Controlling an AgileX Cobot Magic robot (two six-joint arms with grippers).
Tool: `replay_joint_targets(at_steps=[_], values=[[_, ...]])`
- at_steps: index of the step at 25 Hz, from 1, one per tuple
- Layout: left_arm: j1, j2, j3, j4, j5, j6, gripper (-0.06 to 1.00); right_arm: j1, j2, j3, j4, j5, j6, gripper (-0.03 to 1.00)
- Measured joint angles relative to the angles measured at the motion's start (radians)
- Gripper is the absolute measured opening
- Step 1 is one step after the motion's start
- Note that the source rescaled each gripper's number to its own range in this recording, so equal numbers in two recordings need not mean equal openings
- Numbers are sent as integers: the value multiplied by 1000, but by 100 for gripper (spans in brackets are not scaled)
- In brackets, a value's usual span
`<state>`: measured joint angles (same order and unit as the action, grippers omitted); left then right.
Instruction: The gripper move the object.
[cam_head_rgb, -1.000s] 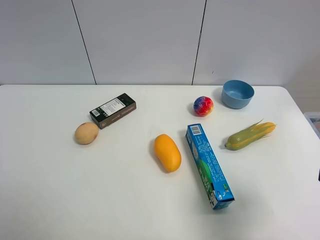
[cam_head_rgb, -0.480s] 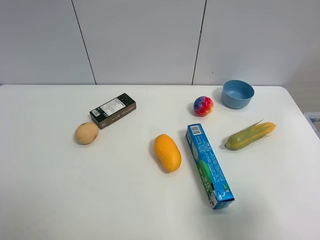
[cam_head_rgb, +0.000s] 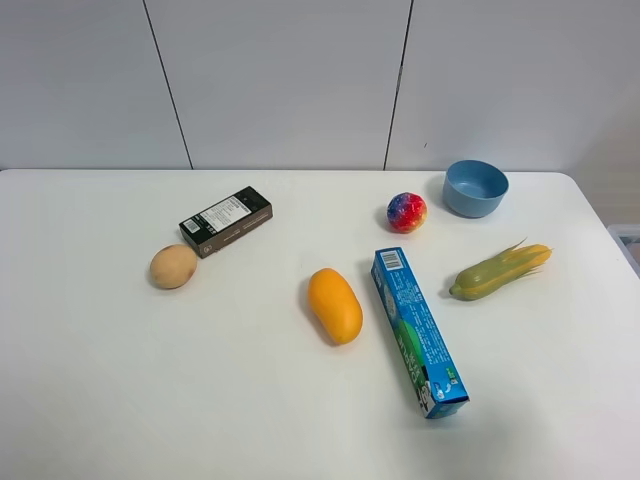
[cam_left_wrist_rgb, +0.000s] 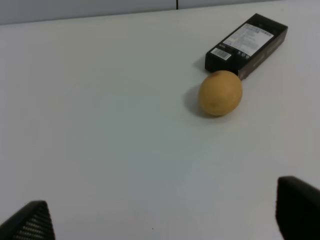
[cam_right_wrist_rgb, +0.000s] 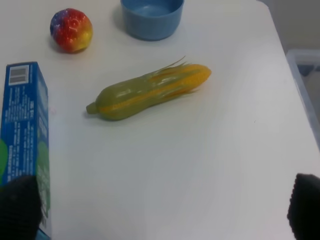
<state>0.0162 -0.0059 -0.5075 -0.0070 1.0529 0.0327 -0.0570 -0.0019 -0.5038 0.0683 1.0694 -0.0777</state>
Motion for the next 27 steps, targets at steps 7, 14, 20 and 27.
replay_joint_targets(at_steps=[7,14,20,27], values=[[0,0,0,0,0,0,100,0,0,0,-36,0,78,100],[0,0,0,0,0,0,100,0,0,0,-36,0,78,100],[0,0,0,0,0,0,100,0,0,0,-36,0,78,100],[0,0,0,0,0,0,100,0,0,0,-36,0,78,100]])
